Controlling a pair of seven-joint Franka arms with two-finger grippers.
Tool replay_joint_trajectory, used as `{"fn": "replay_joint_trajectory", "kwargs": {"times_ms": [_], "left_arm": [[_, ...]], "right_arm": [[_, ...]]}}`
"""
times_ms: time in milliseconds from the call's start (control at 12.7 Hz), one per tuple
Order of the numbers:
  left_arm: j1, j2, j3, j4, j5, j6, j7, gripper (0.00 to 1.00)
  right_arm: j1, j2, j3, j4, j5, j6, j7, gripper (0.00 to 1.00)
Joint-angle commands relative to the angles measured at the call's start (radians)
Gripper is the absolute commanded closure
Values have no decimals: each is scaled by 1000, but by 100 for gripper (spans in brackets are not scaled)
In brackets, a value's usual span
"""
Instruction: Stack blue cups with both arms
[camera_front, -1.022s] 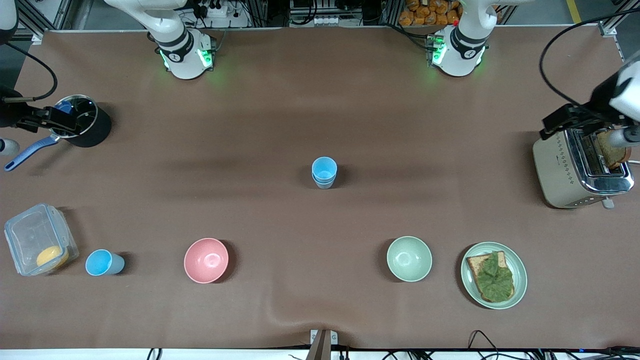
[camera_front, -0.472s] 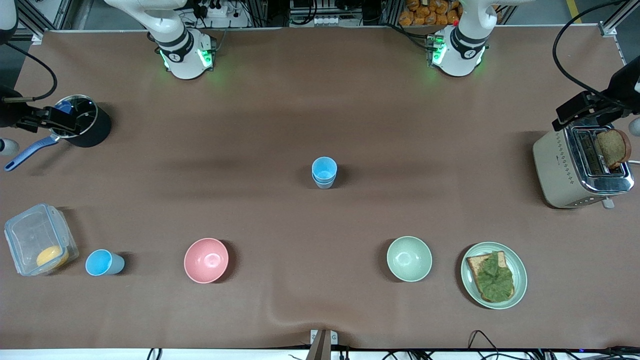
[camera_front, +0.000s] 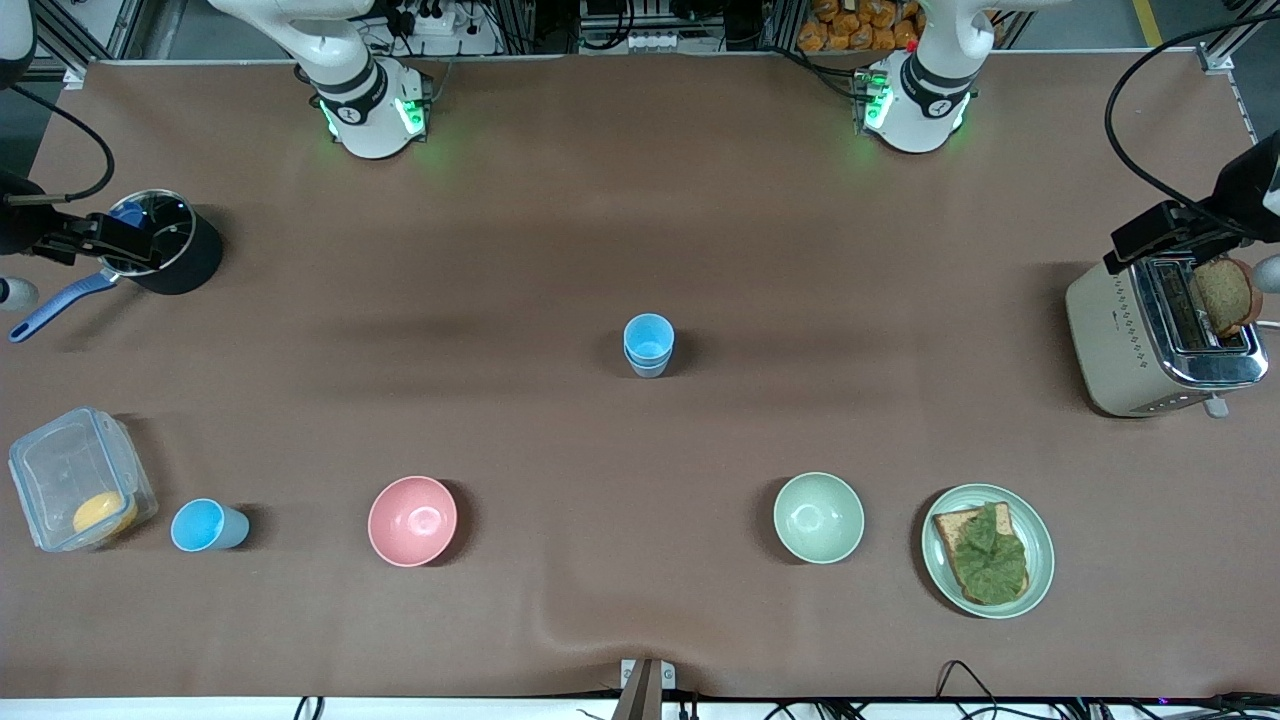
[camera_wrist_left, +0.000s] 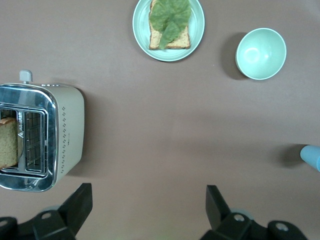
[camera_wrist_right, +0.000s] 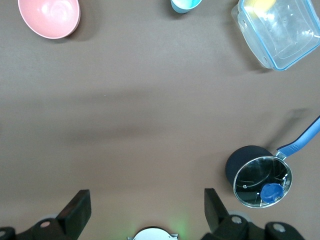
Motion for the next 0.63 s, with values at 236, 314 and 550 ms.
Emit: {"fn": "replay_joint_trajectory", "kwargs": {"times_ms": [236, 314, 550], "left_arm": [[-10, 17, -7, 21, 29, -10, -18, 0], [-10, 17, -7, 23, 29, -10, -18, 0], [-13, 18, -7, 23, 30, -9, -16, 0]], "right_arm": [[-24, -7, 19, -4, -16, -5, -6, 0], [-24, -7, 19, -5, -16, -5, -5, 0], [-24, -7, 19, -4, -16, -5, -6, 0]]}}
